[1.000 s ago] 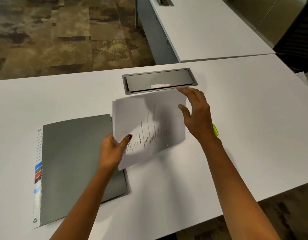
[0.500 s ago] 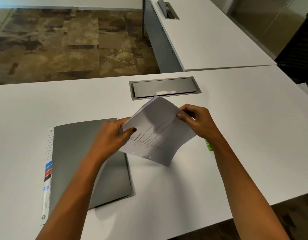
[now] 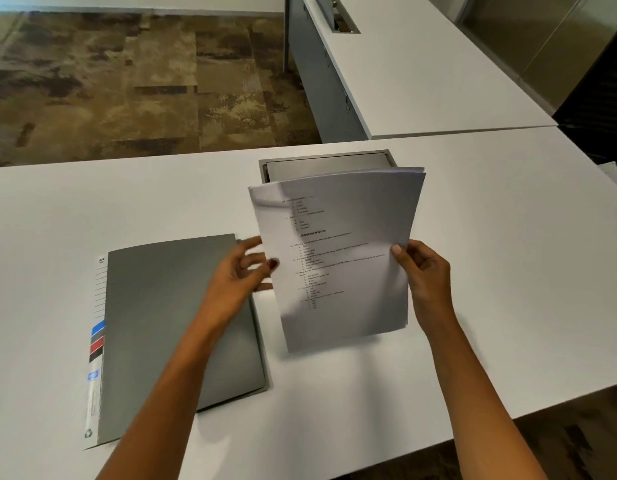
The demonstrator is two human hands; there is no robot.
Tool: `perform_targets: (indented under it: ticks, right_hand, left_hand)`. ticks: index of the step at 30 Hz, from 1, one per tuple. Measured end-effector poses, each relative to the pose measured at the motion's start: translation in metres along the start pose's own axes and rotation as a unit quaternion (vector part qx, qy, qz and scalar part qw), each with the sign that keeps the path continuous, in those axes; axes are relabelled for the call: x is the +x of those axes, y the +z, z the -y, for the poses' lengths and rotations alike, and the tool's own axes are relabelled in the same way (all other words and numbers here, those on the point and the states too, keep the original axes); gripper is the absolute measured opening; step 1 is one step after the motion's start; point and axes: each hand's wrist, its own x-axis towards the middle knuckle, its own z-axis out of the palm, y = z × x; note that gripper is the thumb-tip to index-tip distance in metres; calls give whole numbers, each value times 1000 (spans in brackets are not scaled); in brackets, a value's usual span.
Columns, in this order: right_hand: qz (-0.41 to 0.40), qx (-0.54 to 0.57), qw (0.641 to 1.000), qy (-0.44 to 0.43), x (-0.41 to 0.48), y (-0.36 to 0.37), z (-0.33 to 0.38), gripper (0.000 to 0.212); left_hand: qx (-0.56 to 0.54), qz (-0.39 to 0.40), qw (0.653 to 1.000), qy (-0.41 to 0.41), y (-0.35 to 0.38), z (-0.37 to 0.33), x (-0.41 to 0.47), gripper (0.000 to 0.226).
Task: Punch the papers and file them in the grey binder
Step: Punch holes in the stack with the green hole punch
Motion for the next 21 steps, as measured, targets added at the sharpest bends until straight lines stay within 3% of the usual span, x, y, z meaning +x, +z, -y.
perform_targets:
  ticks: [4,11,21]
  right_hand:
    - [-29,28,999,34,-5,9,-14,9]
    - [-32,-12,995,90,-1,17,-47,6]
    - [-59,-160,976,135,15,36,-79,18]
  left_hand:
    - [10,-90,995,-44,16,44,-2,18]
    - [40,-197,977,-73,31,83,0,15]
    - [103,-217,955,-175,40,116,26,11]
